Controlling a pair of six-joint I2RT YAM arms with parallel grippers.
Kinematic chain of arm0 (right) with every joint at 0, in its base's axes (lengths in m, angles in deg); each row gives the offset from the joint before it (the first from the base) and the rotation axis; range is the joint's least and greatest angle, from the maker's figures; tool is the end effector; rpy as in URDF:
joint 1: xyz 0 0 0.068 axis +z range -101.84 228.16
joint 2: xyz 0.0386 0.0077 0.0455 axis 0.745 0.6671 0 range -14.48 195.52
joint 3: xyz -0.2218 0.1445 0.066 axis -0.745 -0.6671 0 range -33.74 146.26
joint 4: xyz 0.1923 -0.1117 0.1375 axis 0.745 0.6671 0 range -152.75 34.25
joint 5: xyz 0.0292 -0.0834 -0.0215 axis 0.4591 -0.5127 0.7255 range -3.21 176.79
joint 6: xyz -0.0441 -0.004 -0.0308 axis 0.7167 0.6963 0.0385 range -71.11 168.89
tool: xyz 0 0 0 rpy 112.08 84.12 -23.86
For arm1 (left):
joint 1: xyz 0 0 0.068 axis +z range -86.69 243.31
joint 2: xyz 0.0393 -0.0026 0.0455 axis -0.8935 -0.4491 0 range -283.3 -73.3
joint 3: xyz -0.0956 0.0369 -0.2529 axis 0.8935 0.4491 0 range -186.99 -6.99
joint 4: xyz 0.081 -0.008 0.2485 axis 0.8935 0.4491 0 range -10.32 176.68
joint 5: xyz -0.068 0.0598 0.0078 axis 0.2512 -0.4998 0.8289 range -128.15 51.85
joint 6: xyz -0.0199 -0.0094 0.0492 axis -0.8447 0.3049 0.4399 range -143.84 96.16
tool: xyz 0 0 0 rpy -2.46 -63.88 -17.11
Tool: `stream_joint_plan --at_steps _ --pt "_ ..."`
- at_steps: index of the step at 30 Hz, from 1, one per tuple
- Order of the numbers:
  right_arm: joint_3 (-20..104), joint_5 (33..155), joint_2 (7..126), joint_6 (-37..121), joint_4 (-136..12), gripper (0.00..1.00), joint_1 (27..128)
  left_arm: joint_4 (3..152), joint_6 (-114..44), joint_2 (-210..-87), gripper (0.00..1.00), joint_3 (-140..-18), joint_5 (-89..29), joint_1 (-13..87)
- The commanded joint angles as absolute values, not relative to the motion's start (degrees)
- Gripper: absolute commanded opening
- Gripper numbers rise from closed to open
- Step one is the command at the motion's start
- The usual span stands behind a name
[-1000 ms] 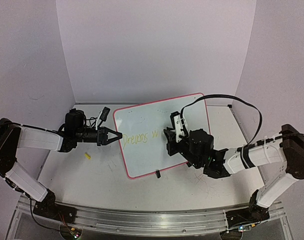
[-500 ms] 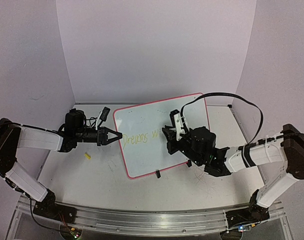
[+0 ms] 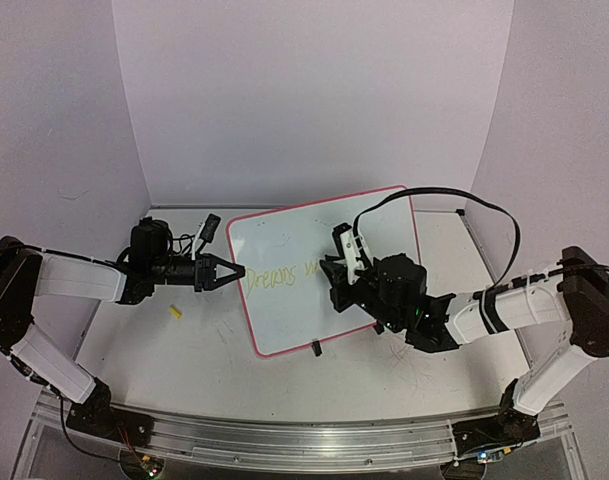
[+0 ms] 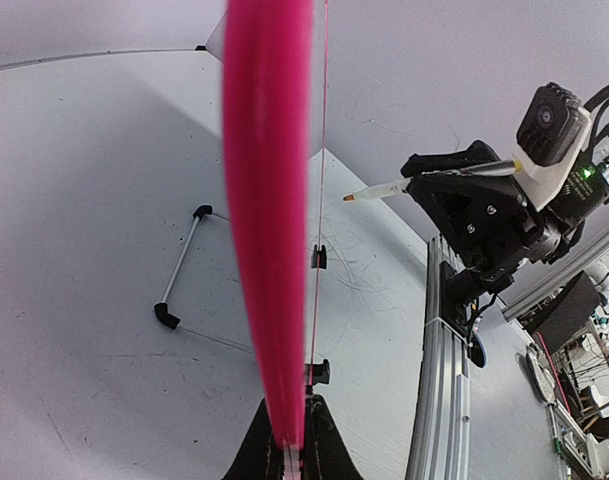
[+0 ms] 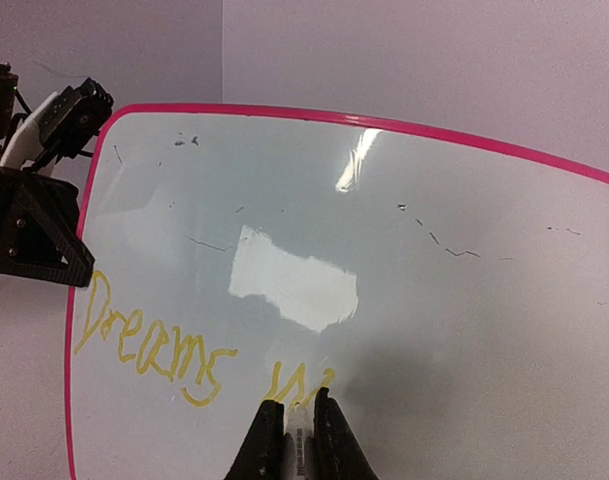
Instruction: Write a sentence on the whiteboard
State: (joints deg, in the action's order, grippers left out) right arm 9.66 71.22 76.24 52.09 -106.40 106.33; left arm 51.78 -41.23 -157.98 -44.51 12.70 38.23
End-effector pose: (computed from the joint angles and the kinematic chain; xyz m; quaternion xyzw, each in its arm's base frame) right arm 0.1883 0.2852 0.2311 -0.2890 0.6688 0.2252 0.6469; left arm 0.2574 -0.1510 0.2057 0.2974 0.7181 -0.5157 0.3604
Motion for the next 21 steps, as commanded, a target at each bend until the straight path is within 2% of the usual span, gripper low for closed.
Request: stream_joint_plan --at_steps 1,21 --pt "11.1 69.5 76.3 52.0 -107.7 0.0 106.3 53.8 -37.2 -158.3 0.0 -47.0 10.9 36.9" --pt "12.5 71.3 78.2 52.0 -107.9 0.0 106.2 53.9 -37.0 -158.6 0.0 -47.2 11.2 36.9"
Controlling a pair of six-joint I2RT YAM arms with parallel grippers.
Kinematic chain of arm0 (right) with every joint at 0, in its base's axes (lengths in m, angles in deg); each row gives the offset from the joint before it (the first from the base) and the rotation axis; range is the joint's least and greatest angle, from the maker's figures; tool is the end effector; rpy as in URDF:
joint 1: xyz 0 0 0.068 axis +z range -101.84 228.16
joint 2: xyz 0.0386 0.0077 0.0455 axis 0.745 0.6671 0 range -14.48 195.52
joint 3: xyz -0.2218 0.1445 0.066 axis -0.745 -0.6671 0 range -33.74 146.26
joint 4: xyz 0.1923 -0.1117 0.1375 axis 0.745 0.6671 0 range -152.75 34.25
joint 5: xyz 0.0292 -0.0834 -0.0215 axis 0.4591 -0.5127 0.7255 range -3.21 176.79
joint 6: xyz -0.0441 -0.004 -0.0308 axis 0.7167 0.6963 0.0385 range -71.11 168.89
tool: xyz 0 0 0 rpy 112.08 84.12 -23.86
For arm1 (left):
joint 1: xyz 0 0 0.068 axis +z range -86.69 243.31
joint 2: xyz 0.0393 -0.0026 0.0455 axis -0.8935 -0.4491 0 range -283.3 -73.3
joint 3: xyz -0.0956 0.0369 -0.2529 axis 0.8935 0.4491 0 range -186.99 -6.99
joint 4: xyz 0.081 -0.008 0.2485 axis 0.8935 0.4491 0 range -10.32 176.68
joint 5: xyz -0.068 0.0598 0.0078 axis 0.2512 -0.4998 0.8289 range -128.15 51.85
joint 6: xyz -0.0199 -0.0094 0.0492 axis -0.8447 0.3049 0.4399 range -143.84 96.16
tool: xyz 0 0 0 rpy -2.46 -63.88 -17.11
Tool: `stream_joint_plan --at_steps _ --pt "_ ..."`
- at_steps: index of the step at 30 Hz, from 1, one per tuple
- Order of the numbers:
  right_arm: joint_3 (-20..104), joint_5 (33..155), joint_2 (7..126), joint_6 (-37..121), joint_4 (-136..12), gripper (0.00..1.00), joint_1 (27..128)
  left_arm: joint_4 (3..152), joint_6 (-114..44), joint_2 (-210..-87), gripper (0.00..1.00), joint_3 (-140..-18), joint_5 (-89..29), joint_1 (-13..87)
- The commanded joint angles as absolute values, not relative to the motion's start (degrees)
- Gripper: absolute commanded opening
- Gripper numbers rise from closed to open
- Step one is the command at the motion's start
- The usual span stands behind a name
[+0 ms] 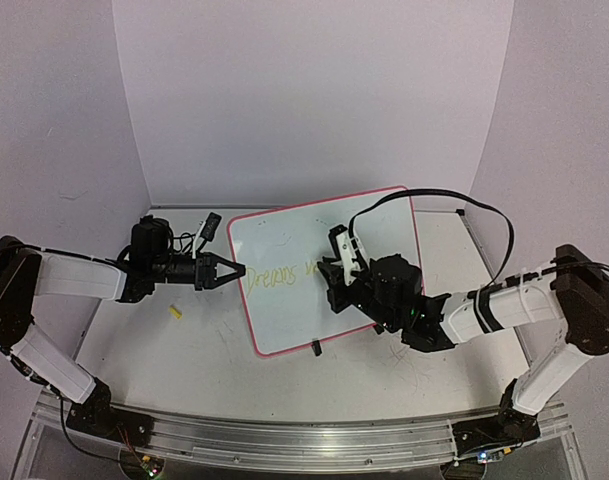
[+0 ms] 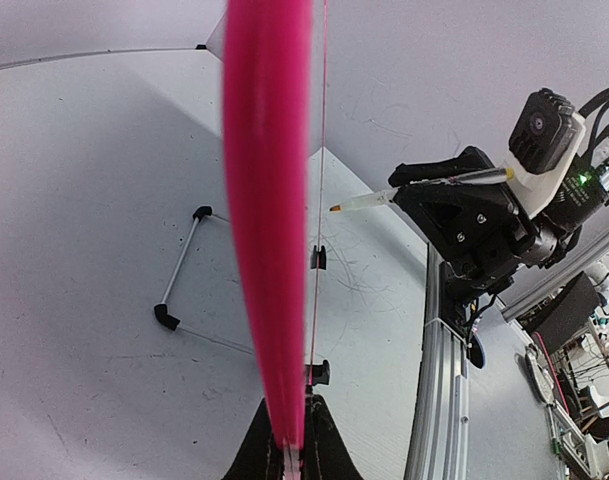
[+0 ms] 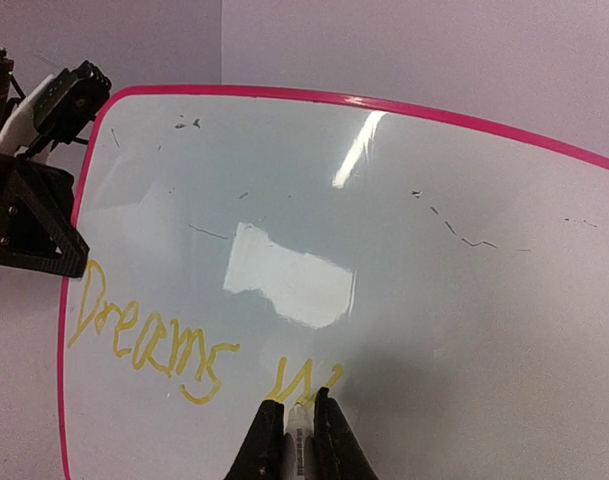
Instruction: Write a sentence on the whiteboard
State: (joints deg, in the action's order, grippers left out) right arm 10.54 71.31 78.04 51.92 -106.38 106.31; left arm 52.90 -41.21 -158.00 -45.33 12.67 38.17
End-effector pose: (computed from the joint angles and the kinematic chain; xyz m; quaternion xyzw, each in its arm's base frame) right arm 0.1915 0.2902 0.2258 -0.2919 0.6734 0.2231 0.6415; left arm 0.2589 -0.1520 0.2082 0.2969 0.7195 -0.5156 0.3582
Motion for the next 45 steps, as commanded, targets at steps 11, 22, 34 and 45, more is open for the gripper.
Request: stream_joint_plan --at_steps 11,22,34,45 --pt "11.5 69.6 77.6 51.0 -108.4 0.0 105.7 53.9 -36.9 -158.2 0.0 -46.8 11.1 36.9" --pt "12.3 69.8 78.2 50.4 -108.6 0.0 105.4 53.9 -36.8 -158.9 0.0 -47.0 11.2 36.9" --pt "11.2 66.2 76.9 50.8 -111.2 0.0 105.1 54.0 -36.6 -158.4 0.0 -46.7 11.3 36.9" --pt "12.4 63.9 78.4 50.1 -110.5 0.0 104.8 53.9 -36.4 -158.2 0.0 -46.5 11.3 36.9"
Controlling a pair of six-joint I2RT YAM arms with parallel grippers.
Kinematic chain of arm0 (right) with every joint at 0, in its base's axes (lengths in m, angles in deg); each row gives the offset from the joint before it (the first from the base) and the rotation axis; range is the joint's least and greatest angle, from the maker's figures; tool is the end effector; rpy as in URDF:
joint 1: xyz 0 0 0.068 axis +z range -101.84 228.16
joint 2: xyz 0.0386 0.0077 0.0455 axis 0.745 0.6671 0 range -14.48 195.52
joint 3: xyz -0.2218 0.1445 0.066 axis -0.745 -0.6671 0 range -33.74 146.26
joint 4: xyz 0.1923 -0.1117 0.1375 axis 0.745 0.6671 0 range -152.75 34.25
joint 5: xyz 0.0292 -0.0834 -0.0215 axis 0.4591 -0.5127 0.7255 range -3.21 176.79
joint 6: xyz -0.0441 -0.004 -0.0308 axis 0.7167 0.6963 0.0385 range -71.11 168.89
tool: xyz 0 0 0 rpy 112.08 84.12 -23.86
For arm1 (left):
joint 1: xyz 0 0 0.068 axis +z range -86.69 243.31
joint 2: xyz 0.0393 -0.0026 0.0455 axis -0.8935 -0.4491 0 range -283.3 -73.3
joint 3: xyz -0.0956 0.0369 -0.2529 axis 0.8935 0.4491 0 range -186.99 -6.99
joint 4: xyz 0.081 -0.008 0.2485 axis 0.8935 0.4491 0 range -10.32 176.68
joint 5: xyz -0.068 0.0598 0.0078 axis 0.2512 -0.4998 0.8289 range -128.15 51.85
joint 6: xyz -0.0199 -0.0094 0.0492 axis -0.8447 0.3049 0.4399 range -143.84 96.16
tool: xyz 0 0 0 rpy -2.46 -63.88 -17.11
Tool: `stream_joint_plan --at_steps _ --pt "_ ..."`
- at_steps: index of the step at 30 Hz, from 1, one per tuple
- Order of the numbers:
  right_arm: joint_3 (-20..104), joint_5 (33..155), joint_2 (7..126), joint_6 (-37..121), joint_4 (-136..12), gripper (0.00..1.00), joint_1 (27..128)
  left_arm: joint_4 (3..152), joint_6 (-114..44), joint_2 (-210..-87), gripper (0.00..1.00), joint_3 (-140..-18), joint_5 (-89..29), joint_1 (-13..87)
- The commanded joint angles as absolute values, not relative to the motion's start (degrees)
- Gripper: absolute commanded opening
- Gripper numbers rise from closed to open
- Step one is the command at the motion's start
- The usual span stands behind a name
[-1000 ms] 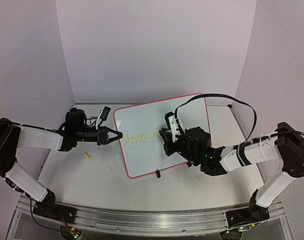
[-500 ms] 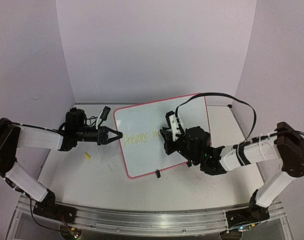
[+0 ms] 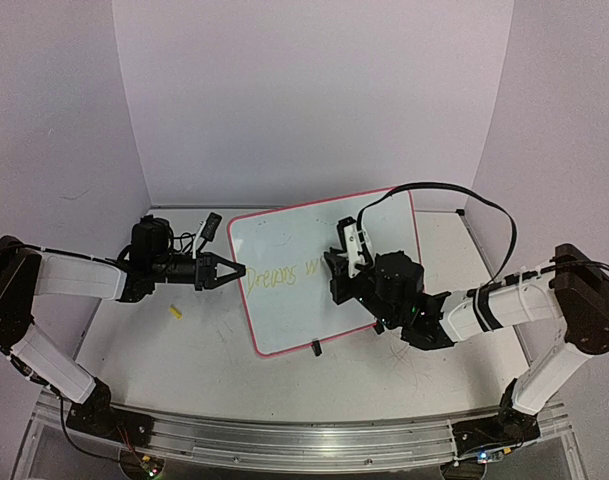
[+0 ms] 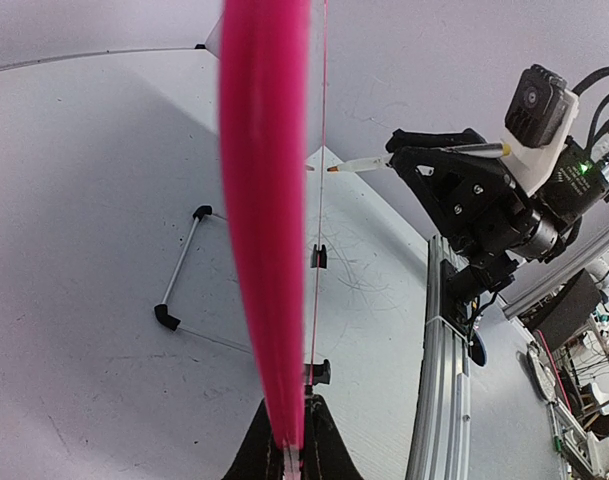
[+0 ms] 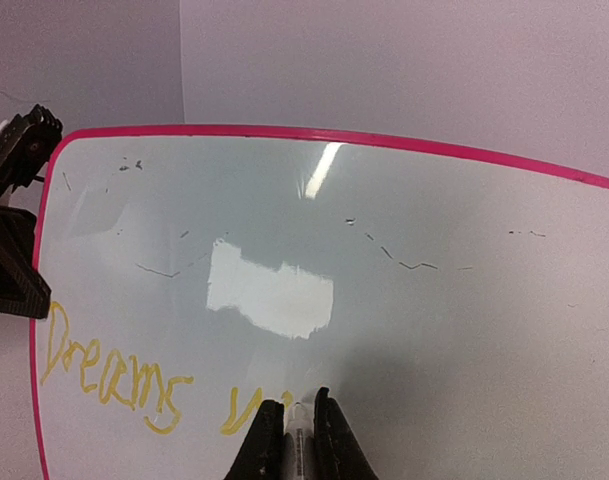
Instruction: Write a sentence on the whiteboard
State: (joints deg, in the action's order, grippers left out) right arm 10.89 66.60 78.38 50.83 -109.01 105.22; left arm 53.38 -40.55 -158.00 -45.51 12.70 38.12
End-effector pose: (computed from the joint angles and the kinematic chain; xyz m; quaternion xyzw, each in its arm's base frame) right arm 0.1999 0.2858 0.2308 -0.2426 0.6762 0.2048 0.6648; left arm 0.2590 -0.1524 0.2084 0.3006 0.7190 -0.5137 0.3588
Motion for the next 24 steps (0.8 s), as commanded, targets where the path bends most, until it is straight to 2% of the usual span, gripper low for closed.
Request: stream_joint_plan --at_steps 1,24 --pt "12.5 63.7 78.4 50.0 -110.4 0.0 104.7 54.0 -36.4 -158.1 0.0 -46.5 11.3 36.9" --pt "12.7 68.5 79.5 49.4 -108.2 0.0 104.6 54.0 -36.5 -157.8 0.0 -46.5 11.2 36.9"
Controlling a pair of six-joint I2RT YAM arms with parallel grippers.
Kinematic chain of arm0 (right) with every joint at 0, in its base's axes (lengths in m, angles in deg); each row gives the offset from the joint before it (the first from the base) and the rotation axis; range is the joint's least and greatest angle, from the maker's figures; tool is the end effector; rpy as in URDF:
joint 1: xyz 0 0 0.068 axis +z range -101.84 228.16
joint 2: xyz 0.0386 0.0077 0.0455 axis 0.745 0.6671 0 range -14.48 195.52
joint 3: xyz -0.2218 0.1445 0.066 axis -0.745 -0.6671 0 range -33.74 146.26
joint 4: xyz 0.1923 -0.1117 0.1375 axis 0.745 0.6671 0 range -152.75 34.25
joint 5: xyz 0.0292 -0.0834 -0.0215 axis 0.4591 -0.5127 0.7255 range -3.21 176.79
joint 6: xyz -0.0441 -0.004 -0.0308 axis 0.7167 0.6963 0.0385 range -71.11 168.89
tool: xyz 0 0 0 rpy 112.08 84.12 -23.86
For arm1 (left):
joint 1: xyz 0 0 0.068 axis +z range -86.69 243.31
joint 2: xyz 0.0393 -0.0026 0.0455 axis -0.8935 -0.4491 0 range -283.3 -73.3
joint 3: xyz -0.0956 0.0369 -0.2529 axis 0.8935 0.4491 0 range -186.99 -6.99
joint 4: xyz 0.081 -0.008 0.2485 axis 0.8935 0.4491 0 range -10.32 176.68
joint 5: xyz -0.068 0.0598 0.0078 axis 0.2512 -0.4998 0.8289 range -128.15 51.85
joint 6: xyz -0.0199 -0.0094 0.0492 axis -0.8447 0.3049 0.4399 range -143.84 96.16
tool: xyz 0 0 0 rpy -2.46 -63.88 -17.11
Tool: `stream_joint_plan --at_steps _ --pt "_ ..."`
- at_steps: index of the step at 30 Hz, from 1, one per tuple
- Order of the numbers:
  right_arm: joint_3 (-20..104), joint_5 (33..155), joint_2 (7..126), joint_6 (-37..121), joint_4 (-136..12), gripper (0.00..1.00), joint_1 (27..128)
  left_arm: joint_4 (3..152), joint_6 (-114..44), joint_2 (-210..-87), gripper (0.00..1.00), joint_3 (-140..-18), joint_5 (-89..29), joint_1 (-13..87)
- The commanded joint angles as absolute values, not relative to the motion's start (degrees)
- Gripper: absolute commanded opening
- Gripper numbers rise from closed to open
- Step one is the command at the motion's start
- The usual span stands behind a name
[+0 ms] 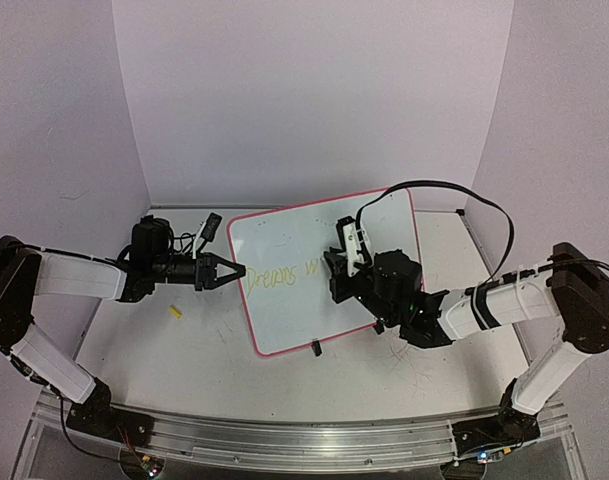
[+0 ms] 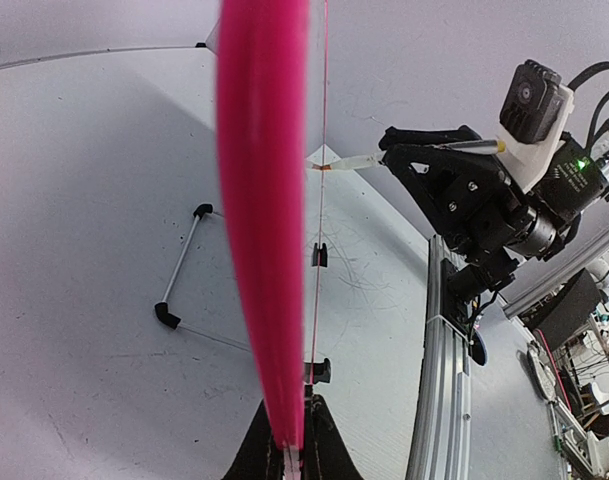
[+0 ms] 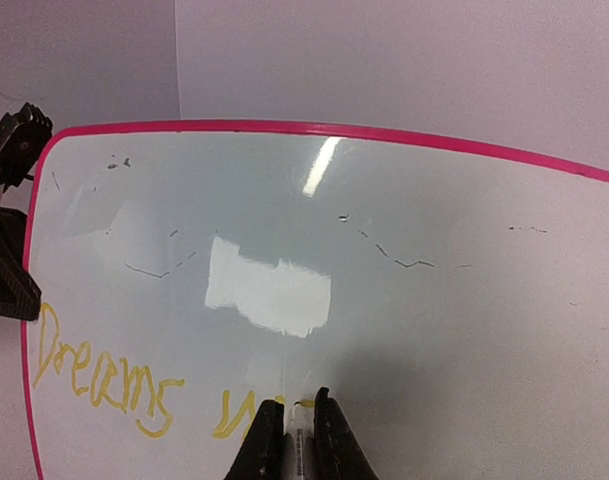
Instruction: Write a sentence on the whiteboard
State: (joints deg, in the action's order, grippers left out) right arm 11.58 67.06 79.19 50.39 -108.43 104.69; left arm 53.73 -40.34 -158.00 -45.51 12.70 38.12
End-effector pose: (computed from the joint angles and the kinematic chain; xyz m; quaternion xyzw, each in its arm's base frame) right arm 0.2042 0.2870 0.2288 -0.2422 0.6806 0.2043 0.6606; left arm 0.2588 -0.1523 0.2078 0.3010 0.7201 -0.5130 0.3573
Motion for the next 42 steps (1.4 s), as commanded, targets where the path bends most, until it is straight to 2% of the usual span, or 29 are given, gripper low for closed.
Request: stream_joint_plan --at_steps 1,19,42 --pt "12.5 68.7 79.3 49.3 -108.1 0.0 104.6 54.0 -36.6 -157.8 0.0 -46.5 11.2 36.9" --pt "10.0 68.6 77.8 45.8 -105.3 0.0 105.4 54.1 -36.8 -157.9 0.0 -46.8 11.3 36.9" --pt "11.3 60.8 78.4 47.0 -107.0 0.0 105.4 54.3 -36.8 -158.1 0.0 -47.1 11.5 36.9"
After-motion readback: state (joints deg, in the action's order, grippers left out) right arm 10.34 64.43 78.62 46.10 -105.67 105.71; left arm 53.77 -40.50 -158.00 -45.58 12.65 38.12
